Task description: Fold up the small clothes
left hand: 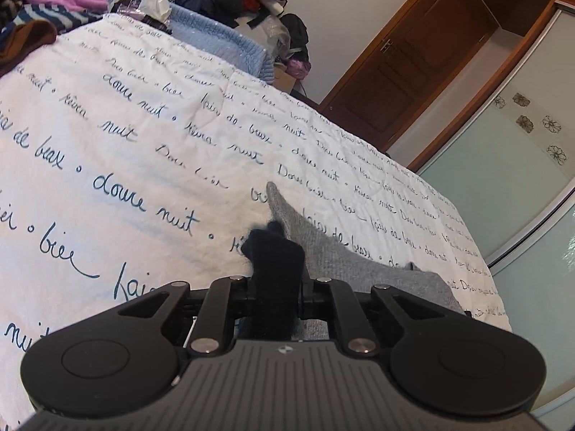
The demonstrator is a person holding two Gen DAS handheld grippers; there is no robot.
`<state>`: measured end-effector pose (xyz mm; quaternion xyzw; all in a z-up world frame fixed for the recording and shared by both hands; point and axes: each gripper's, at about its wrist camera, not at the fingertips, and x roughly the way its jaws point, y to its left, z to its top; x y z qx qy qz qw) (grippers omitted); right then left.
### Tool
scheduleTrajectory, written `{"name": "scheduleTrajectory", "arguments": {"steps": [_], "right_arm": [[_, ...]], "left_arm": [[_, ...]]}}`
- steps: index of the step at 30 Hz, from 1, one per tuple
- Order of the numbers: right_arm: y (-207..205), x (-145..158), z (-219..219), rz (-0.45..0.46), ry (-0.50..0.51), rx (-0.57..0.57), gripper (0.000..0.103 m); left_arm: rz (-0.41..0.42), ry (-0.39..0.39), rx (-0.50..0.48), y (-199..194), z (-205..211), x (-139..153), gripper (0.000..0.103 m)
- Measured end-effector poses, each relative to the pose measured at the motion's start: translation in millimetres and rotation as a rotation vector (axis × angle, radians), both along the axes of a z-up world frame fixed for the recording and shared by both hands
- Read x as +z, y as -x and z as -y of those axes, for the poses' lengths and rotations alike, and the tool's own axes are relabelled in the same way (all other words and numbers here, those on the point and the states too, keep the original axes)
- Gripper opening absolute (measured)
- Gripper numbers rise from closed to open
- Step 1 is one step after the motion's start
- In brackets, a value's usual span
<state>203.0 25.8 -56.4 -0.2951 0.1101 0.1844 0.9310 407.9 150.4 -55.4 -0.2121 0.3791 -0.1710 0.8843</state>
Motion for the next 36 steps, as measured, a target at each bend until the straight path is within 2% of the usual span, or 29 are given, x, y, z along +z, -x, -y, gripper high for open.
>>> {"name": "scheduleTrajectory", "arguments": {"steps": [7, 12, 15, 36], "right_arm": [[-8, 21, 35, -0.002, -0.103, -0.045, 0.007], [-1, 26, 53, 0.013, -0.119, -0.073, 0.007], [1, 27, 62, 0.015, -0.131, -0.092, 0.007], [13, 30, 118, 0.017, -0.209, -0.175, 0.007]], "left_arm": [[0.043, -0.004, 0.003, 10, 26, 29, 0.014], [0.059, -0.012, -0.001, 15, 50, 43, 0.014], [0.070, -0.047, -0.009, 19, 66, 50, 0.014], [0.073, -0.180, -0.086, 28, 156, 66, 0.014]]}}
